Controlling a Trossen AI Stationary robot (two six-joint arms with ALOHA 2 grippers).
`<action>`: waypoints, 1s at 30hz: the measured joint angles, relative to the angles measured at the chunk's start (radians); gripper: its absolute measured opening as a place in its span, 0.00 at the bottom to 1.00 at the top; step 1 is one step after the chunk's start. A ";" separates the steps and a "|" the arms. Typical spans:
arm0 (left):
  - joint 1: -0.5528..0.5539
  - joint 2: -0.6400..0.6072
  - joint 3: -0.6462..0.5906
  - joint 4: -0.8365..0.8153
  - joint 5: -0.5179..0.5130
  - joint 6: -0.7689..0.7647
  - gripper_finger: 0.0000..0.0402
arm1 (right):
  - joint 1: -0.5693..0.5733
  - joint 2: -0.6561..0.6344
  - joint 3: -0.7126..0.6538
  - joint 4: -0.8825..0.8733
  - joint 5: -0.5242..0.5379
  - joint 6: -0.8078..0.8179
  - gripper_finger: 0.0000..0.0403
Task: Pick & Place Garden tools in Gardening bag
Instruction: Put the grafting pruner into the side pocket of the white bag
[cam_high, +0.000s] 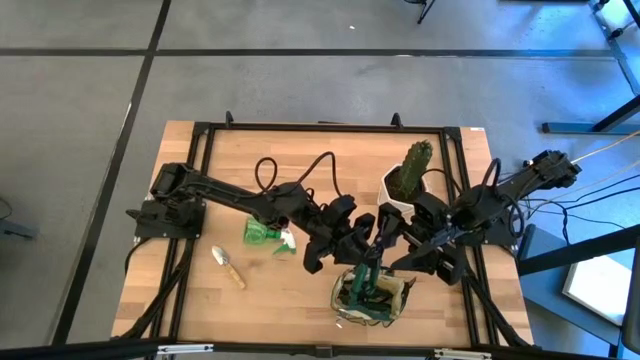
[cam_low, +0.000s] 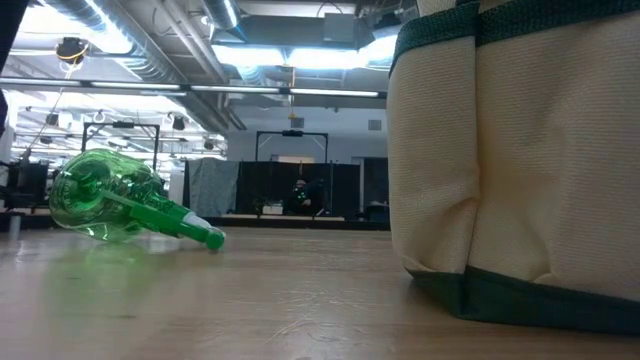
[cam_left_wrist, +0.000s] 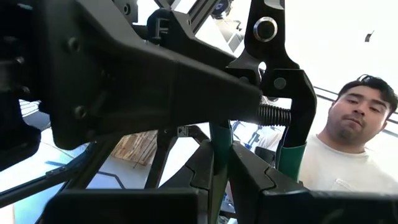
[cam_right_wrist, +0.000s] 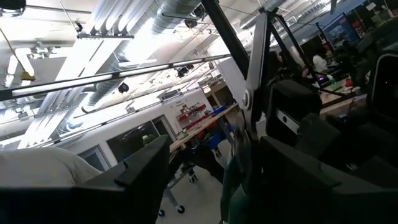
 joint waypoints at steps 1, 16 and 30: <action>0.002 0.000 0.000 -0.001 0.001 -0.002 0.06 | 0.000 0.000 0.000 -0.002 -0.001 0.000 0.61; 0.020 0.000 0.000 -0.055 0.045 -0.036 0.06 | -0.034 0.000 0.000 -0.030 -0.061 0.068 0.46; 0.040 0.000 0.000 -0.093 0.061 -0.052 0.06 | -0.050 0.000 -0.001 -0.072 -0.076 0.082 0.35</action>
